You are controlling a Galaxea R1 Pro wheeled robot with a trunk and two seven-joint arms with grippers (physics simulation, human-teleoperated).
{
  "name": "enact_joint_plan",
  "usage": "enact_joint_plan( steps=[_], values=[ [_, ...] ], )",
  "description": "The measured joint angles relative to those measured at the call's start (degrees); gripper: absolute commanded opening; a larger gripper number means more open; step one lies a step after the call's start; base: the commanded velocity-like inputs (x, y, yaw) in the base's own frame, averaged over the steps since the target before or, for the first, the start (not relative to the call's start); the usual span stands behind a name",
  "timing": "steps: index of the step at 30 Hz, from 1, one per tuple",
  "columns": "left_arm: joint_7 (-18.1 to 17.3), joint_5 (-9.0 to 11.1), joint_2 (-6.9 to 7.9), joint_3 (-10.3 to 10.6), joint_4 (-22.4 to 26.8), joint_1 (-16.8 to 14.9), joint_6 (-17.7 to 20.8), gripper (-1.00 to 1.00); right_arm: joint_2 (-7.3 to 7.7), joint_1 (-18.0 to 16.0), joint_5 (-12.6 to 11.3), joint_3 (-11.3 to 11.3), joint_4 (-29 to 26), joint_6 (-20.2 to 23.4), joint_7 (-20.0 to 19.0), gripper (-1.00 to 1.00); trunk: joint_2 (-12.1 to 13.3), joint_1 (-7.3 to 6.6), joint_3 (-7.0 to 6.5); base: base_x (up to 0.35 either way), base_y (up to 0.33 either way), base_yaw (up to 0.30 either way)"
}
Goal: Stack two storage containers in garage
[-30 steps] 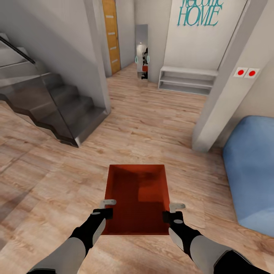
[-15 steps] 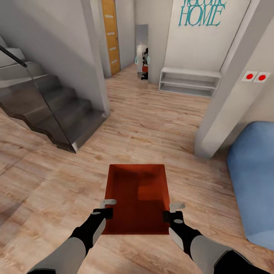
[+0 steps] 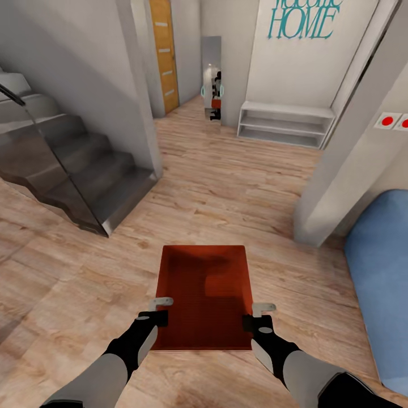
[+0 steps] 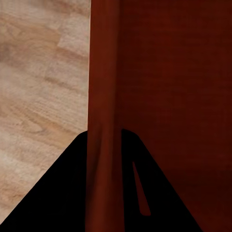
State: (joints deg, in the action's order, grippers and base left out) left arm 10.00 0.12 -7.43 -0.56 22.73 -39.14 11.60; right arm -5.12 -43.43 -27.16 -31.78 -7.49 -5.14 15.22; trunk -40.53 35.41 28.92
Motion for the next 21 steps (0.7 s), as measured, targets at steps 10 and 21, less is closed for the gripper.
enact_joint_plan(
  steps=[10, 21],
  values=[
    [0.01, -0.03, -0.02, -0.03, 0.08, 0.0, 0.0, -1.0, 0.03, 0.0, -0.02, -0.02, -0.09, 0.0, 0.0, -1.0, 0.0, 0.0, 0.0, 0.322, 0.0, 0.0],
    [-0.01, -0.02, 0.01, -0.02, -0.07, 0.0, 0.0, -1.0, -0.02, 0.0, 0.01, 0.01, 0.06, 0.01, -0.01, -1.0, 0.0, 0.0, 0.0, 0.322, 0.0, 0.0]
  ],
)
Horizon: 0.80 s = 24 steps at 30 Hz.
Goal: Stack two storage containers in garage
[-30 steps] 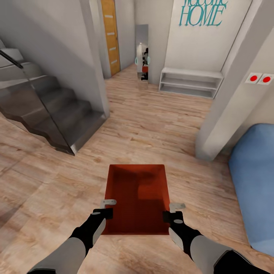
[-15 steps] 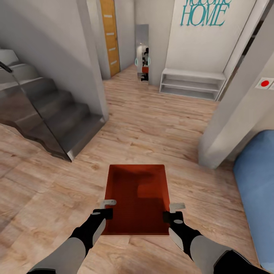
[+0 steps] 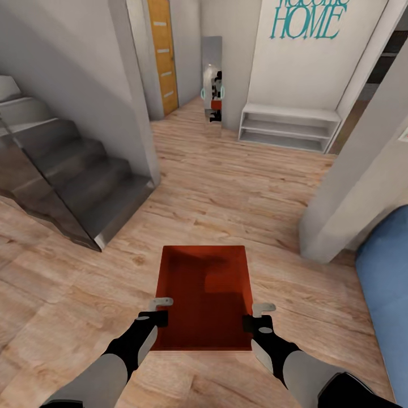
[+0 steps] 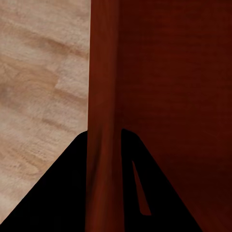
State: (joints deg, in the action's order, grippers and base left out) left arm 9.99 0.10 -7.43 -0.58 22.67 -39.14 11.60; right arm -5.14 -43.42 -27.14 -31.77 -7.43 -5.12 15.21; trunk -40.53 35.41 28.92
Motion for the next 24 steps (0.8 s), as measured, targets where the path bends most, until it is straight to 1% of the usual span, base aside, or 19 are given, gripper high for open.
enact_joint_plan(
  steps=[18, 24],
  values=[
    [-0.05, 0.2, 0.11, 0.11, -0.31, 0.0, -0.02, -1.0, -0.17, 0.0, 0.01, -0.01, 0.33, 0.01, 0.06, -1.0, 0.0, 0.0, 0.0, 0.322, 0.0, -0.002],
    [-0.06, 0.26, 0.13, 0.15, -0.42, -0.01, -0.04, -1.0, -0.21, 0.01, -0.01, -0.02, 0.41, 0.01, 0.1, -1.0, 0.0, 0.0, 0.0, 0.322, 0.0, -0.182]
  ],
)
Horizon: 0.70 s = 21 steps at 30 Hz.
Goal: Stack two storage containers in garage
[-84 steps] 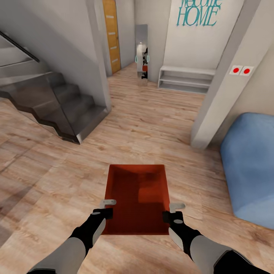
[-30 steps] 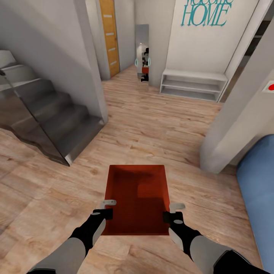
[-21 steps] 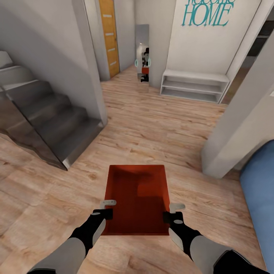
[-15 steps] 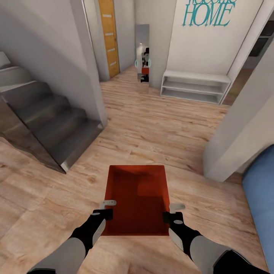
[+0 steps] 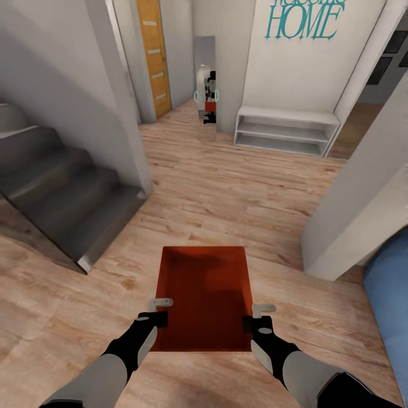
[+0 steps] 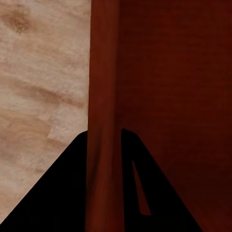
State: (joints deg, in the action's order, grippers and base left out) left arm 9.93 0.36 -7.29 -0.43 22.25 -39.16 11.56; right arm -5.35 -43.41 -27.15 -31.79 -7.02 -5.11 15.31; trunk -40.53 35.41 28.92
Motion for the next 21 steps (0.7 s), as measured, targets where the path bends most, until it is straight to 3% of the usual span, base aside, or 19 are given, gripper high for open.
enact_joint_plan(
  steps=[9, 21],
  values=[
    [0.01, -0.05, -0.03, -0.03, 0.06, 0.0, 0.0, -1.0, 0.05, 0.0, -0.08, -0.07, -0.09, 0.01, 0.0, -1.0, 0.0, 0.0, 0.0, 0.322, 0.0, -0.226],
    [0.02, -0.04, -0.02, -0.03, 0.07, 0.01, 0.02, -1.0, 0.04, -0.01, -0.08, -0.08, -0.06, 0.01, -0.02, -1.0, 0.0, 0.0, 0.0, 0.322, 0.0, -0.019]
  ],
)
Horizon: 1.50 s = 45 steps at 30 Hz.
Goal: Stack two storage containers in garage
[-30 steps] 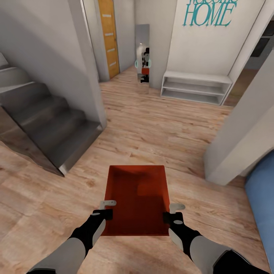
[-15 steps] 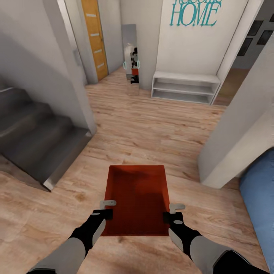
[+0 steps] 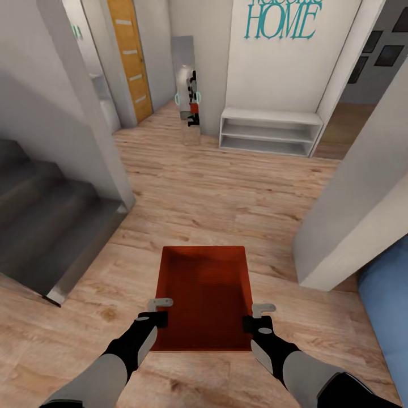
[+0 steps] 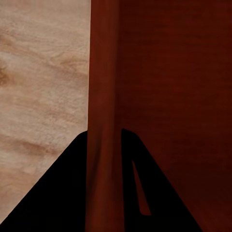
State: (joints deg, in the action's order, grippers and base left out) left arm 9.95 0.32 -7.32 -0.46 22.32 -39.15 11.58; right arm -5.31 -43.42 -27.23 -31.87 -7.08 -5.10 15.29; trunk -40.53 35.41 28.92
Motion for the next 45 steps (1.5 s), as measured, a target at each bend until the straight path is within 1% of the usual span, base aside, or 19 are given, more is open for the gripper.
enact_joint_plan(
  steps=[45],
  values=[
    [0.07, 0.05, -0.03, 0.03, 0.04, 0.0, 0.01, -1.0, 0.05, 0.0, 0.0, -0.01, -0.09, 0.05, -0.02, -1.0, 0.0, 0.0, 0.0, 0.322, 0.0, 0.0]
  ],
)
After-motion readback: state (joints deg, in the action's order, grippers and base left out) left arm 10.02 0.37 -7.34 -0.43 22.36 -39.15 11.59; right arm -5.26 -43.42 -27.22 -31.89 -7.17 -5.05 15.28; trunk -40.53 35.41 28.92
